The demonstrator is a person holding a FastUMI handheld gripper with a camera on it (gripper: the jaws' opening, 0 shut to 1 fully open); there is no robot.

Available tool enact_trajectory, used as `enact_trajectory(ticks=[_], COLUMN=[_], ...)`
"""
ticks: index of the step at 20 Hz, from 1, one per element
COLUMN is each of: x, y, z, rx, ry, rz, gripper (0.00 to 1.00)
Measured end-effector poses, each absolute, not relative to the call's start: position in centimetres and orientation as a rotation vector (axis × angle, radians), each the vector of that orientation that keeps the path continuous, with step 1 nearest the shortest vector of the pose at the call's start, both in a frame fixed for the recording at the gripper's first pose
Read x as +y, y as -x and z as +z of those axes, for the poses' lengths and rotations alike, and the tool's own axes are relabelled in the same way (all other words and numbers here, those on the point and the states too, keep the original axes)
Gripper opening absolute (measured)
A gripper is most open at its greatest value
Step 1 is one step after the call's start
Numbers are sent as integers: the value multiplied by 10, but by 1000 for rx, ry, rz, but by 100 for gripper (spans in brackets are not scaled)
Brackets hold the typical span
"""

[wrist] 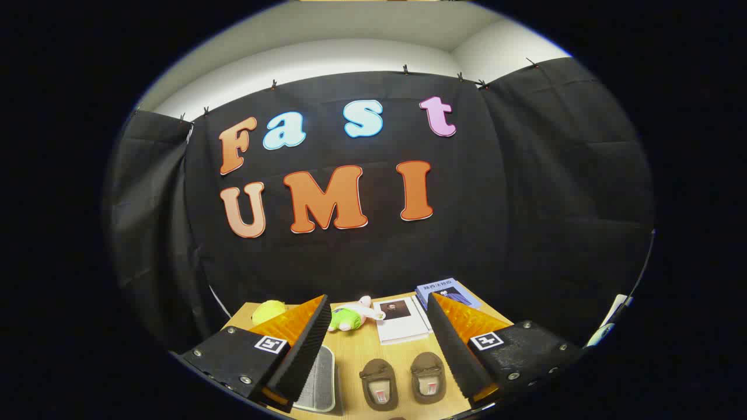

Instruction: Open the storage box then place both shoes into the box .Put the left shoe in first, then the right shoe, with the right side of both shoes facing outward in a uniform manner.

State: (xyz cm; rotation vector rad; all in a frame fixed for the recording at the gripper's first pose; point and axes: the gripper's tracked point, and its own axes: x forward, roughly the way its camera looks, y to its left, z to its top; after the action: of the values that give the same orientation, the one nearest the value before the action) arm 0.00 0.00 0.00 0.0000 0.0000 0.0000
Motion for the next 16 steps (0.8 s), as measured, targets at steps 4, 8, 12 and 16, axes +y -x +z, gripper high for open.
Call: enact_trajectory(ticks=[4, 8, 12, 16], x=[8, 18, 19, 18], y=[-5, -7, -10, -12], z=[2, -1, -3, -6], rx=[-4, 8, 16, 28], ry=[-11, 9, 12, 1], rz=[21, 39, 40, 33], gripper=[98, 98, 98, 98])
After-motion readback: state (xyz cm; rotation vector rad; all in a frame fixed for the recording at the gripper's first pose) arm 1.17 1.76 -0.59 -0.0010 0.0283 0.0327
